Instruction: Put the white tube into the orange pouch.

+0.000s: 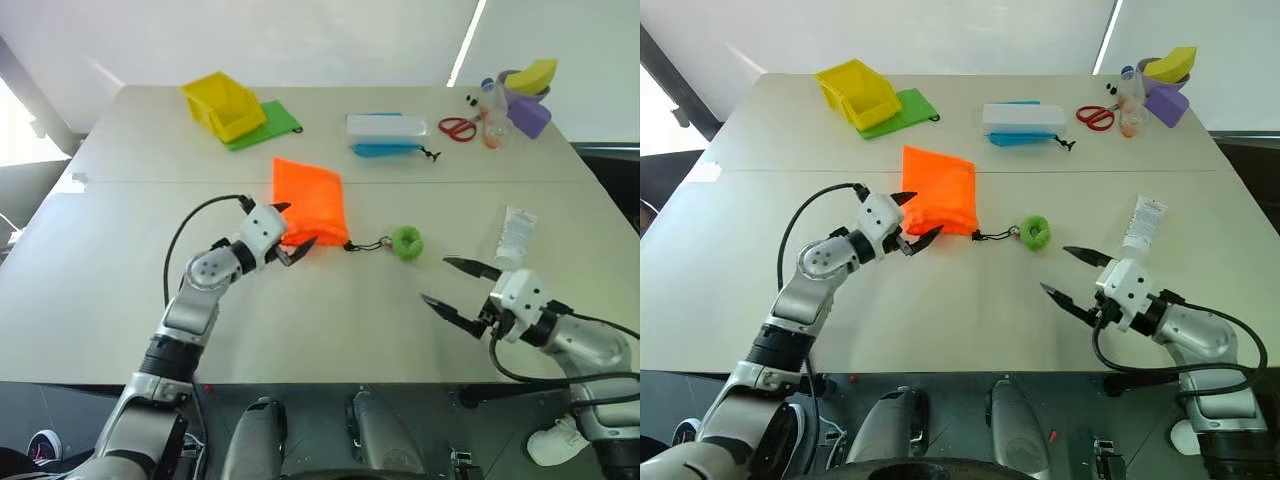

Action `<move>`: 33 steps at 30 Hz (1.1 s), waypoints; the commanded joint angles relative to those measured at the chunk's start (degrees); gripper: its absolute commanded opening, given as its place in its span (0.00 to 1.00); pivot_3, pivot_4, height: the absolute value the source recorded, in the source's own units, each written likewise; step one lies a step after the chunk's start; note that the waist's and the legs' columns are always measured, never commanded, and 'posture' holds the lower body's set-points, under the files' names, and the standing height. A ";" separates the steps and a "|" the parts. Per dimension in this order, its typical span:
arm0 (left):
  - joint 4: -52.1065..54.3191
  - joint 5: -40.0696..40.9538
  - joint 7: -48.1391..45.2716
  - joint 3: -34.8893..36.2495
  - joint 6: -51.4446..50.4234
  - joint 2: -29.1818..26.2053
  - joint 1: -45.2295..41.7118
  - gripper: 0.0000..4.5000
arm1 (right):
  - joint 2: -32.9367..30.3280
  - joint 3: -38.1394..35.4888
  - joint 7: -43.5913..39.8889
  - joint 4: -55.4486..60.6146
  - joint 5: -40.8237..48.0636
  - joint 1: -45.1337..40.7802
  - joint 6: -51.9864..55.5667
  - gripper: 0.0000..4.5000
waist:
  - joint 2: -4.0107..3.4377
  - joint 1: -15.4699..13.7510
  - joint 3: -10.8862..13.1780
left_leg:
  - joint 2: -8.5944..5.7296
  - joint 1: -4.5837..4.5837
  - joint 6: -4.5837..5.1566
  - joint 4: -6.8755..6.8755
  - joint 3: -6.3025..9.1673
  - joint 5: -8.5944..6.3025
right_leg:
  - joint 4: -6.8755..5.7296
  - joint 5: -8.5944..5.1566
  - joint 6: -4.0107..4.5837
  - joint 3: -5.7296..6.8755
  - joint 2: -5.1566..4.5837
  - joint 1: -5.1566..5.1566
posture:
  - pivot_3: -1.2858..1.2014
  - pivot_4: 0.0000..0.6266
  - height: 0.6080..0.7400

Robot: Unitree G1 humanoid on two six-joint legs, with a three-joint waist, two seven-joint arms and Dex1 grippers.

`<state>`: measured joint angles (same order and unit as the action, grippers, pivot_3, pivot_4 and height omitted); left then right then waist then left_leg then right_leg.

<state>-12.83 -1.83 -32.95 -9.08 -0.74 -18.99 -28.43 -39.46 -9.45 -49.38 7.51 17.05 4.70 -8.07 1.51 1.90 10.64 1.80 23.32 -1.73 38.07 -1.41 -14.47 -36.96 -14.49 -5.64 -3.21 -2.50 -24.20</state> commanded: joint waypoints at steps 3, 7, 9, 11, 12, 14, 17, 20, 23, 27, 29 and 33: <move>-0.95 -1.16 0.12 -0.86 -0.25 0.01 -1.97 0.77 | -0.45 -1.39 1.27 1.05 -0.44 -1.71 0.12 0.87 | 0.00 -0.14 0.00 | 0.00 0.01 0.00 0.00 0.00 0.00 | 0.01 0.00 0.00 0.00 -0.01 0.00 | 0.52 0.24 1.00; -1.17 -1.01 0.01 -0.95 -0.58 0.35 -2.03 0.35 | -0.45 -1.50 1.89 0.54 -1.24 -2.13 0.02 0.87 | 0.00 -0.72 0.00 | 0.01 0.01 0.00 -0.01 0.01 0.00 | 0.00 0.00 -0.02 0.01 0.01 -0.01 | 0.52 0.24 1.00; -1.03 -1.21 -0.17 -1.13 -0.72 0.26 -2.08 0.12 | -0.50 -1.31 2.00 0.35 -1.69 -2.24 -0.06 0.87 | 0.00 -1.04 0.00 | 0.00 0.01 0.00 -0.01 0.00 0.00 | 0.00 0.00 0.00 0.01 0.00 -0.02 | 0.52 0.24 1.00; 0.01 -0.44 -0.70 -0.71 -1.68 0.11 -1.48 0.01 | -0.41 -1.40 2.48 0.15 -2.12 -2.39 -0.22 0.87 | 0.00 -1.12 0.00 | 0.00 0.01 0.00 0.00 0.00 0.00 | 0.01 0.00 0.00 0.01 -0.01 -0.01 | 0.52 0.24 1.00; 0.69 0.26 -1.26 -0.40 -2.18 0.03 -1.16 0.01 | -0.33 -1.45 2.83 -0.16 -2.53 -2.60 -0.44 0.87 | 0.00 -1.14 0.00 | 0.00 0.02 0.00 0.00 -0.01 0.00 | 0.01 0.00 0.00 0.01 -0.01 -0.01 | 0.52 0.24 1.00; 3.22 2.26 -2.97 0.46 -4.60 -0.52 0.07 0.01 | -0.24 -1.53 3.24 -1.08 -3.23 -3.05 -0.92 0.87 | 0.00 -1.13 0.00 | 0.00 0.02 0.00 0.00 0.00 0.00 | 0.01 0.00 0.00 0.01 -0.01 -0.01 | 0.52 0.24 1.00; 7.50 4.05 -5.54 0.98 -8.08 -2.84 2.56 0.01 | -0.05 -1.95 3.89 -2.08 -3.41 -3.56 -0.93 0.87 | 0.00 -0.89 0.00 | 0.01 0.02 0.00 -0.02 -0.01 0.00 | 0.01 -0.01 0.00 0.01 -0.01 -0.02 | 0.52 0.24 1.00; 11.49 6.85 -7.40 2.88 -12.17 -5.43 4.54 0.01 | -0.36 -1.96 4.05 -2.81 -3.58 -4.09 -1.02 0.87 | 0.00 -0.91 0.00 | 0.03 0.01 0.00 -0.04 0.02 0.00 | -0.03 -0.01 0.01 0.02 0.01 -0.03 | 0.52 0.24 1.00; 17.01 9.55 -9.25 4.08 -17.58 -7.95 6.96 0.01 | -0.49 -2.01 4.46 -4.07 -4.06 -4.92 -1.46 0.87 | 0.00 -0.82 0.00 | 0.04 -0.01 0.00 -0.03 0.00 0.00 | -0.03 -0.01 0.03 0.02 0.00 -0.03 | 0.52 0.24 1.00; 24.82 13.10 -10.36 4.20 -25.34 -9.51 10.17 0.01 | -0.36 -2.41 5.07 -5.80 -4.39 -6.03 -1.89 0.87 | -0.01 -0.90 0.00 | 0.02 0.01 0.00 -0.02 -0.03 0.00 | -0.01 -0.02 0.03 0.01 -0.06 -0.03 | 0.52 0.24 1.00; 27.80 13.88 -10.24 3.78 -28.14 -9.95 11.32 0.01 | -0.41 -2.58 5.52 -6.71 -4.78 -6.35 -2.15 0.87 | 0.00 -1.01 0.00 | 0.02 0.02 0.00 -0.02 -0.02 0.00 | 0.00 -0.02 0.03 0.02 -0.06 -0.03 | 0.52 0.24 1.00; 31.99 14.64 -9.74 2.27 -32.56 -9.97 12.96 0.01 | -0.85 -3.35 7.75 -8.64 -6.00 -6.88 -0.79 0.87 | 0.00 -1.01 0.00 | 0.02 0.02 0.00 -0.02 -0.01 0.00 | -0.01 -0.02 0.04 0.02 -0.05 -0.03 | 0.52 0.24 1.00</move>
<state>15.77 11.61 -42.86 -6.14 -31.84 -28.85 -15.84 -39.49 -10.11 -42.97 -1.07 11.30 -1.30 -8.84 1.50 0.89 10.64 1.82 23.33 -1.73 38.05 -1.42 -14.47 -36.97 -14.51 -5.60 -3.20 -2.55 -24.23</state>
